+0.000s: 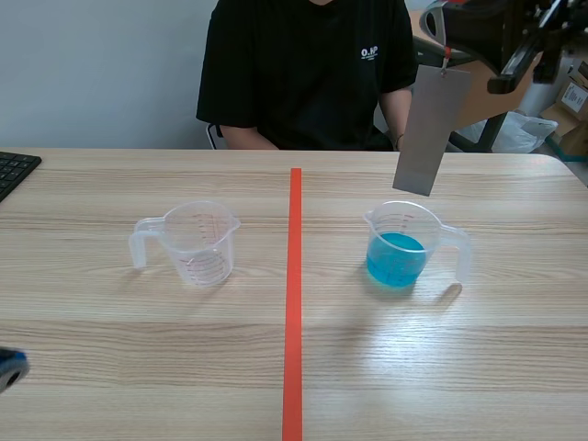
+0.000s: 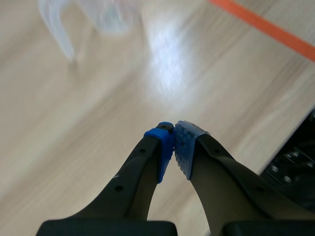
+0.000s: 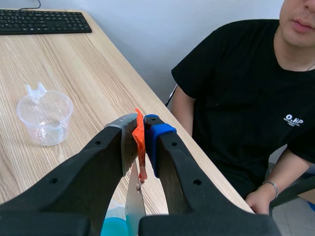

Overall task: Do the redox reaction experiment.
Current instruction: 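Move the plate over the blue solution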

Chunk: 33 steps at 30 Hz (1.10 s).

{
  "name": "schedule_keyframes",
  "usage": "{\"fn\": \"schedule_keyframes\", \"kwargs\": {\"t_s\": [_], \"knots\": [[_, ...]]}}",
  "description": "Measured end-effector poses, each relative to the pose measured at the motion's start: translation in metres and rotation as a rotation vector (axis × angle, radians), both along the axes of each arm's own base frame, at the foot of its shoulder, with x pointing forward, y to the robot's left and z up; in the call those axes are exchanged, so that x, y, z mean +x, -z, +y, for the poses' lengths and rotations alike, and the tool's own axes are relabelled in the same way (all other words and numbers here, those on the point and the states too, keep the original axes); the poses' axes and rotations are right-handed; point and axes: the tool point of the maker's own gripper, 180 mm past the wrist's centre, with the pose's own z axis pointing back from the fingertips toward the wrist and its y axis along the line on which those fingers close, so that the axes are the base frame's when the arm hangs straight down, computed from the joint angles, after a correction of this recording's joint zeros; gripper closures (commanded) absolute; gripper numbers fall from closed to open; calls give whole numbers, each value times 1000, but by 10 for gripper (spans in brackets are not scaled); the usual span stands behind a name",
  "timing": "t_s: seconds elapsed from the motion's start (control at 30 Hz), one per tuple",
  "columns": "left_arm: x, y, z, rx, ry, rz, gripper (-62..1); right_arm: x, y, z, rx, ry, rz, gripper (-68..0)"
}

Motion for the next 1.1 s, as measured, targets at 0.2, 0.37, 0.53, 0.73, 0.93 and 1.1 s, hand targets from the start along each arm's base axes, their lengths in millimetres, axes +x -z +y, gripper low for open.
{"fn": "schedule_keyframes", "kwargs": {"t_s": [0.2,0.37,0.53,0.73,0.93,1.1], "knots": [[41,-32,-27,-45,116,-125,-46,0,0,0,0,0,0,-15],[55,-36,-55,-33,218,-170,-46,0,0,0,0,0,0,-15],[68,-36,-90,-6,306,-229,-46,0,0,0,0,0,0,-15],[87,-48,-138,-23,353,-317,-46,0,0,0,0,0,0,-15],[113,-41,-175,-29,347,-337,-46,0,0,0,0,0,0,-15],[128,-10,-192,3,347,-294,-46,0,0,0,0,0,0,-15]]}}
